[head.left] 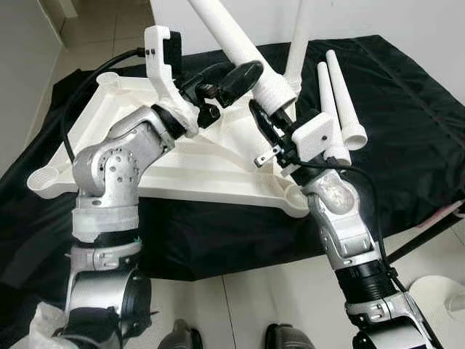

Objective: Building children table

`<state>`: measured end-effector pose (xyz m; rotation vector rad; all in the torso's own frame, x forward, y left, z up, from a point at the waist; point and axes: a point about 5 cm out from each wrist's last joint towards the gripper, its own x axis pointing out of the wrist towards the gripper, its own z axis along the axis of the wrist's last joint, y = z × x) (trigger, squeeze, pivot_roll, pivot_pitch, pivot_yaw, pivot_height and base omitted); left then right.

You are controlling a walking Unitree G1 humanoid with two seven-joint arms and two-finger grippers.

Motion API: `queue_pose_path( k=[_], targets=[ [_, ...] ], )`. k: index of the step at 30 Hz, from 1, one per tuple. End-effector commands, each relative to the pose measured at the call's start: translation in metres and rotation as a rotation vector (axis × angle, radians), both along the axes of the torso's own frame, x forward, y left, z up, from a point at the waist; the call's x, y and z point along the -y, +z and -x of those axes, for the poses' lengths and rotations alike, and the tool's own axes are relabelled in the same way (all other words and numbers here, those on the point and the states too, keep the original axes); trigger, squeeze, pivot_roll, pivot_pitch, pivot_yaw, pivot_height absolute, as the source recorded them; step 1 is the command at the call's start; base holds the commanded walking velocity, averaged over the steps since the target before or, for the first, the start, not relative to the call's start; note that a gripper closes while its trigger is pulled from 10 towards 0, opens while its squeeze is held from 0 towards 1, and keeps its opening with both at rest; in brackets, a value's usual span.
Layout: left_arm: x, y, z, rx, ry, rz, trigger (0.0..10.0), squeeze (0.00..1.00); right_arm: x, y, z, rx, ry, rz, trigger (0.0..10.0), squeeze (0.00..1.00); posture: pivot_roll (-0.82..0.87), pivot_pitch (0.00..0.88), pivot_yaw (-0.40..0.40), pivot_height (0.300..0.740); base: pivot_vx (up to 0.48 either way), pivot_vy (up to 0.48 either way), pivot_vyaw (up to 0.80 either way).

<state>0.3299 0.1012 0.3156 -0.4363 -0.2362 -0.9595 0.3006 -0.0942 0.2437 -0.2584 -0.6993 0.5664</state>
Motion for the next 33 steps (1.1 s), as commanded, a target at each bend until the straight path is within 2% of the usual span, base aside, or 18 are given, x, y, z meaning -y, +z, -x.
queue_pose_path(
  k=[1,6,7,8,12,17,20,21,22,25,27,33],
  targets=[
    [-0.002,-0.003,-0.006,-0.05,0.027,-0.036,10.0,1.0,-0.003,-0.004,0.006,0.009,0.039,0.026,10.0,0.0,-0.05,0.063,0.068,0.74,0.0,0.0,0.0],
    [-0.003,-0.012,-0.015,-0.12,0.081,-0.083,10.0,1.0,-0.001,-0.008,0.007,0.006,0.041,0.047,10.0,0.0,-0.05,0.061,0.068,0.74,0.0,0.0,0.0],
    [-0.005,-0.015,-0.019,-0.16,0.113,-0.084,10.0,0.0,-0.001,-0.01,0.008,0.001,0.044,0.053,10.0,0.0,-0.06,0.052,0.071,0.74,0.0,0.0,0.0],
    [-0.005,-0.015,-0.019,-0.16,0.113,-0.084,10.0,0.0,-0.001,-0.01,0.008,0.001,0.044,0.053,10.0,0.0,-0.06,0.052,0.071,0.74,0.0,0.0,0.0],
    [-0.009,-0.022,-0.031,-0.26,0.153,-0.092,10.0,0.0,0.0,-0.019,0.011,-0.008,0.031,0.083,10.0,0.0,-0.07,0.044,0.077,0.74,0.0,0.0,0.0],
    [-0.013,-0.023,-0.035,-0.28,0.183,-0.094,10.0,0.0,0.0,-0.024,0.013,-0.017,0.032,0.093,10.0,0.0,-0.08,0.039,0.085,0.74,0.0,0.0,0.0],
    [-0.016,-0.021,-0.039,-0.329,0.182,-0.041,10.0,0.0,-0.001,-0.035,0.016,-0.054,0.054,0.132,10.0,0.0,-0.08,0.039,0.087,0.74,0.0,0.0,0.0],
    [-0.018,-0.019,-0.041,-0.375,0.159,0.01,10.0,0.0,-0.002,-0.041,0.018,-0.07,0.065,0.163,10.0,0.0,-0.08,0.039,0.087,0.74,0.0,0.0,0.0],
    [-0.018,-0.019,-0.041,-0.375,0.159,0.01,10.0,0.0,-0.002,-0.041,0.018,-0.07,0.065,0.163,10.0,0.0,-0.08,0.039,0.087,0.74,0.0,0.0,0.0],
    [-0.03,-0.017,-0.049,-0.509,0.118,0.154,10.0,0.0,0.004,-0.061,0.028,-0.04,0.038,0.276,10.0,0.0,-0.08,0.048,0.096,0.74,0.0,0.0,0.0],
    [-0.032,-0.016,-0.051,-0.534,0.11,0.183,10.0,0.0,0.005,-0.064,0.03,-0.025,0.024,0.299,10.0,0.0,-0.08,0.051,0.098,0.74,0.0,0.0,0.0],
    [-0.035,-0.013,-0.051,-0.534,0.099,0.202,10.0,0.0,0.013,-0.065,0.03,0.039,-0.047,0.313,10.0,0.0,-0.08,0.062,0.109,0.74,0.0,0.0,0.0]
  ],
)
